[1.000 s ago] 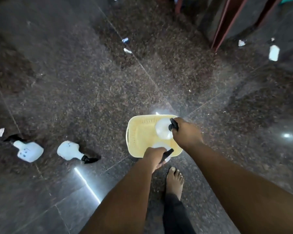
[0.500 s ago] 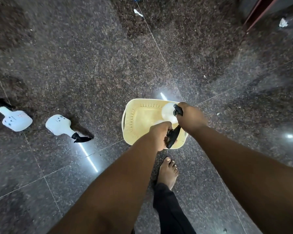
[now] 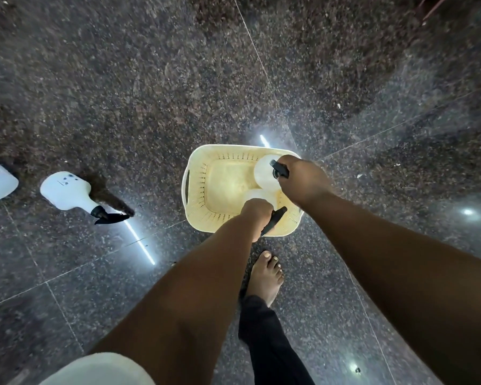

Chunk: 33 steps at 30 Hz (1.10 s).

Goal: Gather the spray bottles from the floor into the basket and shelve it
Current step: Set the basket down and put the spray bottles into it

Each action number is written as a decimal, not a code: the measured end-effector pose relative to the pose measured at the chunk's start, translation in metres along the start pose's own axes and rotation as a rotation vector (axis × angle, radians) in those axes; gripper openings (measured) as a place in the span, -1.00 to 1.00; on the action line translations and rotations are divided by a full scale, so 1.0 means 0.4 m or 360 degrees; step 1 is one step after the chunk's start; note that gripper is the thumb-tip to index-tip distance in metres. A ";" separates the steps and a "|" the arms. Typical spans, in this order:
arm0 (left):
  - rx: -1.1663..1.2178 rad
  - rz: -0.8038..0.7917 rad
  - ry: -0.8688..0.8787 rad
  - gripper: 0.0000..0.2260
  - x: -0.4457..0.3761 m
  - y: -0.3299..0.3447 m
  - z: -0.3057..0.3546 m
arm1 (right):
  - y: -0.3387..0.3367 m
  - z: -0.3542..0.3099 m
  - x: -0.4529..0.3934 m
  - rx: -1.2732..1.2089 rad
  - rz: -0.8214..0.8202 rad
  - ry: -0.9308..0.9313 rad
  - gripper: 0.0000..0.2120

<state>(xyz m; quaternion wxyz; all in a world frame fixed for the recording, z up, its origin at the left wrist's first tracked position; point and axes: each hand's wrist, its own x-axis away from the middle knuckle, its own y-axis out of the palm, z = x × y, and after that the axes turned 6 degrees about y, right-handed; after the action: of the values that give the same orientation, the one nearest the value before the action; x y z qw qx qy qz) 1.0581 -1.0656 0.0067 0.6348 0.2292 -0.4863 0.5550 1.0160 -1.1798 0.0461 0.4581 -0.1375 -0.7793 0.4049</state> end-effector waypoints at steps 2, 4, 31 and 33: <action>-0.0206 0.0027 0.0027 -0.76 -0.018 0.011 -0.009 | 0.006 0.006 -0.009 0.0007 -0.0009 -0.0022 -0.83; -0.0199 0.0038 0.0115 -0.74 -0.022 0.021 -0.012 | 0.008 0.011 -0.016 0.0025 -0.0001 -0.0063 -0.81; 0.1294 0.0221 -0.0185 -0.81 0.008 0.014 -0.036 | 0.044 -0.029 -0.044 0.0657 0.0054 -0.0447 -0.76; 0.1396 0.0224 -0.0204 -0.75 0.018 0.007 -0.033 | 0.041 -0.026 -0.048 0.0656 0.0037 -0.0433 -0.78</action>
<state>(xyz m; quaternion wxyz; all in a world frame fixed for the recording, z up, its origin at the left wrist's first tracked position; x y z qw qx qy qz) 1.0596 -1.0503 0.0069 0.4068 0.4770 -0.2578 0.7352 1.0325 -1.1754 0.0246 0.3626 0.0056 -0.7331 0.5754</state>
